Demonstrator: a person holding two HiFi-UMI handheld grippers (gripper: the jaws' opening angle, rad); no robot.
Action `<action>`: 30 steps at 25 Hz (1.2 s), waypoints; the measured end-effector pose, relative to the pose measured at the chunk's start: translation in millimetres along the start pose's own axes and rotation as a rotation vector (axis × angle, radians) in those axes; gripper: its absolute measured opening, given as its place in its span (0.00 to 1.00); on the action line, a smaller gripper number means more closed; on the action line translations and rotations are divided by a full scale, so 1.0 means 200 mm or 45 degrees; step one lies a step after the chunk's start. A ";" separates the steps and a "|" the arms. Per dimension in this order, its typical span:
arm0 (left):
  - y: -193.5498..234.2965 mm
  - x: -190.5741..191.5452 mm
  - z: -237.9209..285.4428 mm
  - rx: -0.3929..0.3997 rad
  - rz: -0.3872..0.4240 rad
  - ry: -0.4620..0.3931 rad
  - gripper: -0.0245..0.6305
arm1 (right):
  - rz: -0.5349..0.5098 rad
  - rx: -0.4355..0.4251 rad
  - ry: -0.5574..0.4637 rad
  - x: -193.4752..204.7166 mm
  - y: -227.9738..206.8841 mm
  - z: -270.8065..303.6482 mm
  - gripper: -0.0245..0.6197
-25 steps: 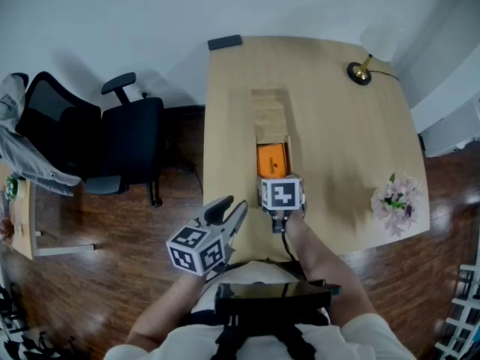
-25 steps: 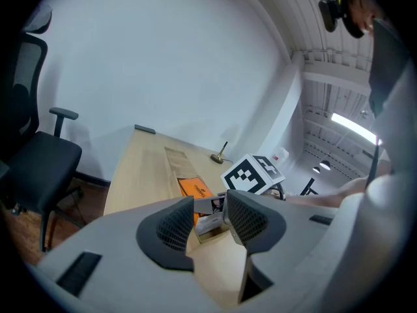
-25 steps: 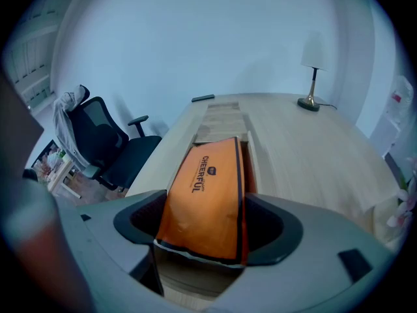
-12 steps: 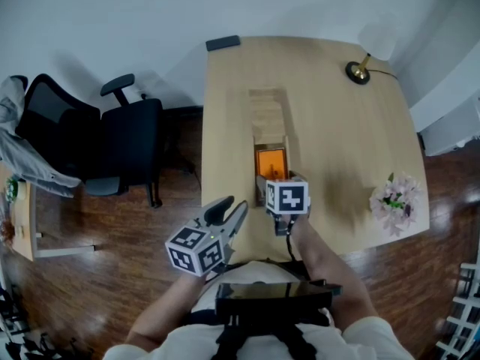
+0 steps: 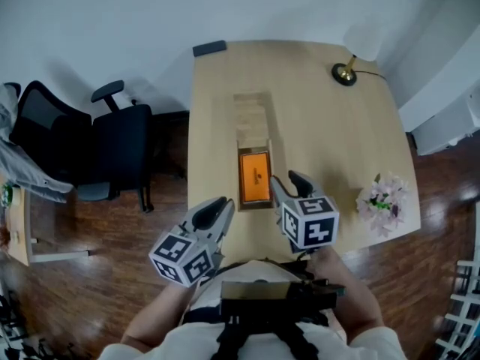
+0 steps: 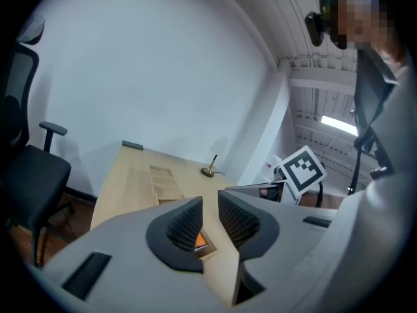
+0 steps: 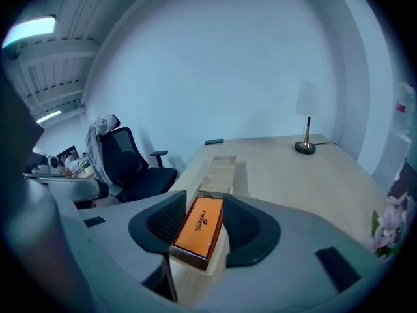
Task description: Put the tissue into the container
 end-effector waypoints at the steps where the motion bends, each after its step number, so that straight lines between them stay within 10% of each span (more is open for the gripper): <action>1: -0.02 -0.01 0.00 -0.002 0.016 0.002 0.14 | -0.012 -0.007 -0.012 -0.01 -0.01 -0.05 0.31; 9: -0.15 0.00 -0.03 -0.054 0.034 0.031 0.11 | -0.037 -0.021 -0.027 0.05 -0.13 -0.32 0.08; 30: -0.27 0.13 -0.05 -0.169 -0.007 0.090 0.05 | -0.018 -0.085 -0.020 0.23 -0.27 -0.55 0.04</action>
Point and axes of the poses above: the fingertips, and each gripper's own axes: z forward along the fingers, y to its left, x out of its underside, the point moved 2 cm from there along -z, backward along the fingers, and after that the axes turned 4 degrees about z, right-handed, at the moved point
